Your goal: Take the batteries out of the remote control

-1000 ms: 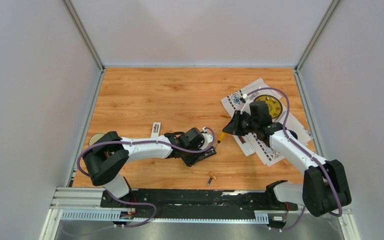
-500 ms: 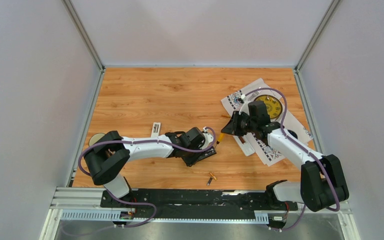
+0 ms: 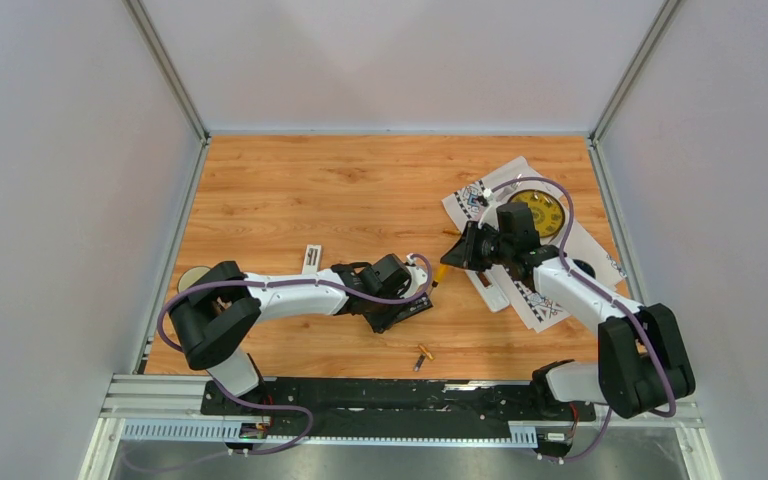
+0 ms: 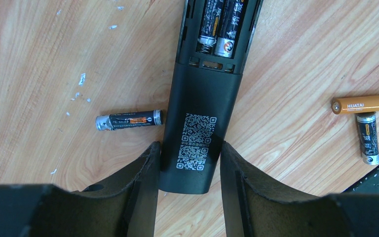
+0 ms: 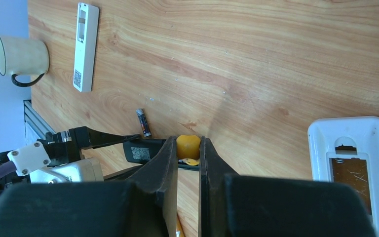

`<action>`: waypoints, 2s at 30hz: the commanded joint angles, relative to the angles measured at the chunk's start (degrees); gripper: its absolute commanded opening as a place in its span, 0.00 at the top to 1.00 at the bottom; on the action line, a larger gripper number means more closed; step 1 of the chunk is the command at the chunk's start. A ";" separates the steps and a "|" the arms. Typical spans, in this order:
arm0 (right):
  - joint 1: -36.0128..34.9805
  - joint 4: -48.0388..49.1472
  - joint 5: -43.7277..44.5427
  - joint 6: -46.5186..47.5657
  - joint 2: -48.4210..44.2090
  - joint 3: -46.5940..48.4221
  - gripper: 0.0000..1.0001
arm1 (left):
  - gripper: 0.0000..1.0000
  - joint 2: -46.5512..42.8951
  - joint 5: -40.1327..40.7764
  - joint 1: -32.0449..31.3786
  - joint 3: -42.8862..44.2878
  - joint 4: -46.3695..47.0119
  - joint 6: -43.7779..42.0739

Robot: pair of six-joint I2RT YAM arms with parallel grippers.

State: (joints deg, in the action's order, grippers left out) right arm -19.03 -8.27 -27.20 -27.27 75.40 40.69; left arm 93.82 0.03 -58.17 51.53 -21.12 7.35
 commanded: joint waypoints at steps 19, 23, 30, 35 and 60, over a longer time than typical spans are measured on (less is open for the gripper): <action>-0.84 6.25 -16.92 -12.46 -0.60 -1.40 1.00 | 1.00 6.64 -3.11 -0.80 -1.43 1.26 3.28; -0.84 5.99 -17.18 -12.02 -0.95 -1.40 1.00 | 1.00 8.04 -3.20 -0.71 -1.17 1.00 3.72; -0.84 5.46 -18.94 -10.97 -1.39 -0.79 1.00 | 1.00 8.92 -2.85 -0.71 -0.90 0.91 4.25; -0.84 3.53 -19.56 -9.30 -1.48 -0.17 1.00 | 1.00 9.80 -2.58 -0.63 -0.64 0.73 4.33; -0.75 -2.09 -16.23 -6.13 -3.41 3.08 1.00 | 1.00 10.33 -2.49 -0.19 -0.81 0.65 4.77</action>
State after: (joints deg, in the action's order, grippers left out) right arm -19.11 -8.40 -41.19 -33.41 72.34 40.53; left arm 96.82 0.27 -58.15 54.24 -24.01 9.02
